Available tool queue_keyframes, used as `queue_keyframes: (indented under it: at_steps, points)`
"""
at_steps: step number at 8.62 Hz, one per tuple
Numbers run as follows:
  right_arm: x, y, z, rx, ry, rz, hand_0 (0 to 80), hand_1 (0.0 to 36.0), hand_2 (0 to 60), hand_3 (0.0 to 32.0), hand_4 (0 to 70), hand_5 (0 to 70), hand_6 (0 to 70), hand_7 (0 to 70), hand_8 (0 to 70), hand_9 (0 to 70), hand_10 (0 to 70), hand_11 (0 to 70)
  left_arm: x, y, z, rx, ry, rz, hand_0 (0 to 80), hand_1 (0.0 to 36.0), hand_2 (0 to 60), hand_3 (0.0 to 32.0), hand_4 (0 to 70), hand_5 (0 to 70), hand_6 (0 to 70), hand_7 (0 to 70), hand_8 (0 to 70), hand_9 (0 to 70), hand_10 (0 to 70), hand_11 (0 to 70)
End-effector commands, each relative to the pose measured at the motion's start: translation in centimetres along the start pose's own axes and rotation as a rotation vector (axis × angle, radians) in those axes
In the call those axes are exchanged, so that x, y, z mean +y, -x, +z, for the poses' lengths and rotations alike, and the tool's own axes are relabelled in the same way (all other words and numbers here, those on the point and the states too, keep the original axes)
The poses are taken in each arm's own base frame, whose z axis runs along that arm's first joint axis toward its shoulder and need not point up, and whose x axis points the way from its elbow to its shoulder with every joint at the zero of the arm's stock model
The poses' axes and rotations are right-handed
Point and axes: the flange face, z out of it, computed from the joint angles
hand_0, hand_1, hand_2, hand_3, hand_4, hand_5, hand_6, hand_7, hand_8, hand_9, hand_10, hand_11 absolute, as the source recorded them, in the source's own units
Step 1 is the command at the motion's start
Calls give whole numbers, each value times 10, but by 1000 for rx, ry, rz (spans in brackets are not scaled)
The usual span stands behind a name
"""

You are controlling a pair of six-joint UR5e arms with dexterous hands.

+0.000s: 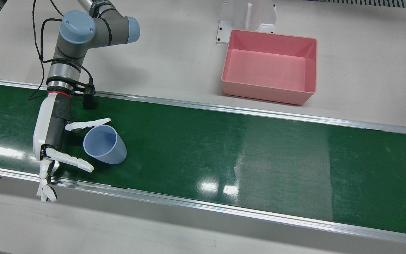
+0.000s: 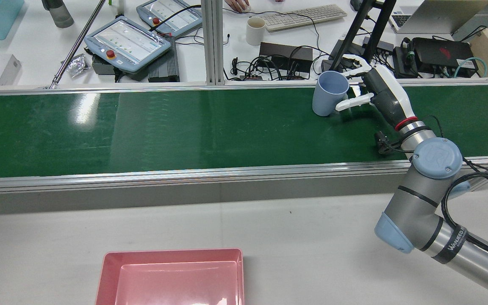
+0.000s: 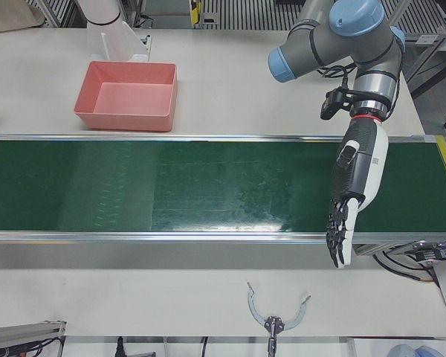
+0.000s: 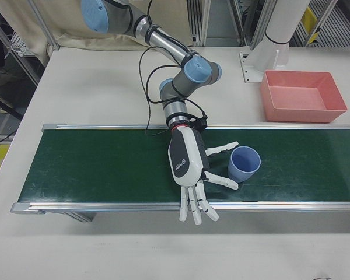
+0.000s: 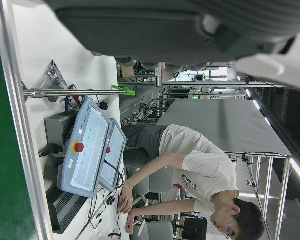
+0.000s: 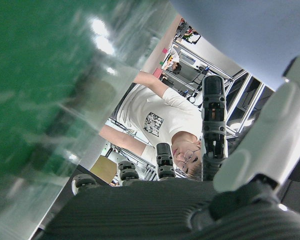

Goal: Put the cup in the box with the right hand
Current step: 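Close the right hand fingers around the blue cup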

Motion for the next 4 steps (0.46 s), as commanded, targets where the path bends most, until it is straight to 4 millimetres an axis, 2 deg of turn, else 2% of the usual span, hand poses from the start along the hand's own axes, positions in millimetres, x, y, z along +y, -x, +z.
queue_keyframes:
  at_steps: [1, 2, 3, 4]
  points:
    - [-6, 10, -1, -21, -15, -1, 460, 0, 0, 222, 451, 0, 15, 247, 26, 83, 0, 0, 0, 0, 0, 1, 0, 0, 0, 0, 0, 0, 0, 0, 0, 0, 0, 0, 0, 0]
    - [-12, 20, -8, -70, -47, 0, 462, 0, 0, 210, 455, 1, 19, 256, 30, 93, 0, 0, 0, 0, 0, 1, 0, 0, 0, 0, 0, 0, 0, 0, 0, 0, 0, 0, 0, 0]
    - [-22, 24, -24, -91, -86, -19, 463, 0, 0, 32, 655, 0, 55, 349, 45, 133, 13, 15, 0, 0, 0, 1, 0, 0, 0, 0, 0, 0, 0, 0, 0, 0, 0, 0, 0, 0]
    - [-23, 25, -26, -74, -109, -39, 448, 19, 97, 0, 700, 0, 99, 462, 61, 162, 29, 29, 0, 0, 0, -1, 0, 0, 0, 0, 0, 0, 0, 0, 0, 0, 0, 0, 0, 0]
